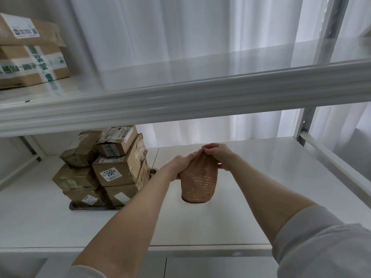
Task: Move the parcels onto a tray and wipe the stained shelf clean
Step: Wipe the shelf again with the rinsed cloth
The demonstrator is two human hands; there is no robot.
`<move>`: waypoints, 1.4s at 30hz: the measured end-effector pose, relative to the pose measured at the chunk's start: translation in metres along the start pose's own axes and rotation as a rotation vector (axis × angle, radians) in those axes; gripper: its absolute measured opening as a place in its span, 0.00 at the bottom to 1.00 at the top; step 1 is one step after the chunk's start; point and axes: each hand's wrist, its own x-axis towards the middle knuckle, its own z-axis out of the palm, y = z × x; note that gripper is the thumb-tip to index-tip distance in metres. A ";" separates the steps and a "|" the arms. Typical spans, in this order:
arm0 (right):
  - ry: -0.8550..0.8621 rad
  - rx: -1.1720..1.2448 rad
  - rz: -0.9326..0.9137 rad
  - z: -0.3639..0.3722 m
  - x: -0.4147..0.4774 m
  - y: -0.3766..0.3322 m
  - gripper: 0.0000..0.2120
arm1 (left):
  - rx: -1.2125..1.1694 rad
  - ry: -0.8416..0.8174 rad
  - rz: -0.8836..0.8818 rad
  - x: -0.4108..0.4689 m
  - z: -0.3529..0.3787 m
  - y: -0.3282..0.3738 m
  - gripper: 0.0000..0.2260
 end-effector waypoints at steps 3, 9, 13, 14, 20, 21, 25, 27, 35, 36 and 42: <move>0.012 0.022 0.017 0.009 0.003 -0.002 0.10 | 0.047 -0.090 -0.045 0.002 -0.001 -0.003 0.31; -0.004 0.044 0.087 0.011 0.009 0.003 0.18 | -0.183 -0.019 0.038 0.010 -0.007 0.003 0.15; -0.105 -0.113 0.231 0.007 0.006 0.008 0.29 | -0.416 -0.053 0.068 0.013 -0.014 0.010 0.13; -0.137 -0.174 0.263 0.007 0.004 0.008 0.33 | -0.448 -0.062 0.077 0.012 -0.015 0.012 0.12; -0.236 -0.195 0.376 0.016 0.008 0.015 0.41 | -0.591 -0.145 0.073 0.013 -0.020 0.017 0.11; -0.223 -0.139 0.357 0.017 0.010 0.016 0.37 | -0.586 -0.155 0.068 0.013 -0.021 0.017 0.11; -0.087 0.061 0.267 0.017 0.011 0.013 0.18 | -0.472 -0.161 0.051 0.013 -0.021 0.014 0.12; -0.002 0.148 0.242 0.015 0.012 0.012 0.16 | -0.416 -0.144 0.050 0.016 -0.022 0.011 0.14; 0.259 0.185 0.221 0.004 0.020 0.018 0.04 | -0.282 0.212 0.059 0.031 -0.029 -0.001 0.08; 0.271 0.130 0.226 0.001 0.022 0.020 0.05 | -0.280 0.248 0.068 0.033 -0.030 -0.001 0.06; 0.384 0.168 0.219 -0.009 0.027 0.023 0.11 | -0.158 0.329 0.145 0.043 -0.033 -0.005 0.16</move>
